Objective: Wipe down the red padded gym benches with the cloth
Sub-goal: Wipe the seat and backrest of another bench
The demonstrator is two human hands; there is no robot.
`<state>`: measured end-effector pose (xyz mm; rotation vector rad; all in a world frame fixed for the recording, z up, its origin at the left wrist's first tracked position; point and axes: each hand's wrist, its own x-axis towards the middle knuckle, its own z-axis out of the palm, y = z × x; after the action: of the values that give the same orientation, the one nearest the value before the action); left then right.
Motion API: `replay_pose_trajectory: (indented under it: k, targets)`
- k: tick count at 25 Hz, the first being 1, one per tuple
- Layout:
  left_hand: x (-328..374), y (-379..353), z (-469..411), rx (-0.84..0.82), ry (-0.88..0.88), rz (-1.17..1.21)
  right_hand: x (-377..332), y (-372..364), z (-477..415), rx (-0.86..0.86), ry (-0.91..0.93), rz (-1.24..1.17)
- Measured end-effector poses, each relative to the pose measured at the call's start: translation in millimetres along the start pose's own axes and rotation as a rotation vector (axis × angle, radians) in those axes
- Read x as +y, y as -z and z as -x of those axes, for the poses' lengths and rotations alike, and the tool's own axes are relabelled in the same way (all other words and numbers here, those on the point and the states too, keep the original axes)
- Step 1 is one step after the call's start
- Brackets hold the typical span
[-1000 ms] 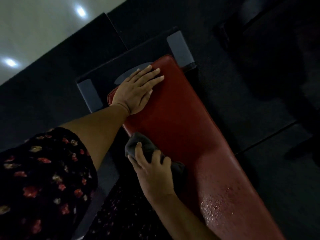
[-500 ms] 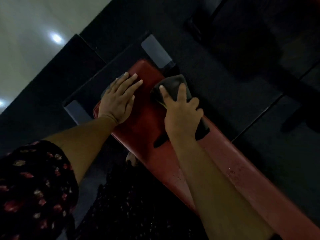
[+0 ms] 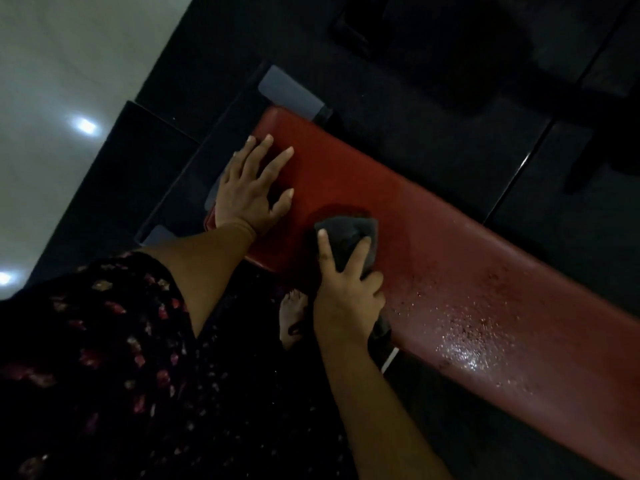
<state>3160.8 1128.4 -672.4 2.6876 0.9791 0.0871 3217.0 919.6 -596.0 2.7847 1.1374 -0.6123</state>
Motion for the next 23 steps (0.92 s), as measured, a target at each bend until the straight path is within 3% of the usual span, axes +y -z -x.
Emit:
replay_pose_trajectory:
  k: [5, 8, 13, 17, 23]
  targets:
    - [6.5, 5.3, 1.8, -0.043, 0.035, 0.034, 30.7, -37.5, 77.5, 0.071, 0.114, -0.003]
    - [7.8, 7.4, 1.7, -0.045, 0.05, 0.04, 46.3, -38.1, 78.1, 0.024, 0.032, -0.076]
    - [8.0, 5.5, 0.5, -0.047, 0.048, 0.056, 50.2, 1.0, 0.1, 0.142, -0.078, -0.027]
    - [5.9, 5.0, 1.5, -0.045, 0.049, 0.048, 55.0, 35.7, -76.2, 0.055, -0.078, 0.082]
    - [5.1, 6.5, 0.4, -0.067, 0.032, -0.008, 66.9, 62.8, -128.2, -0.097, -0.415, -0.401]
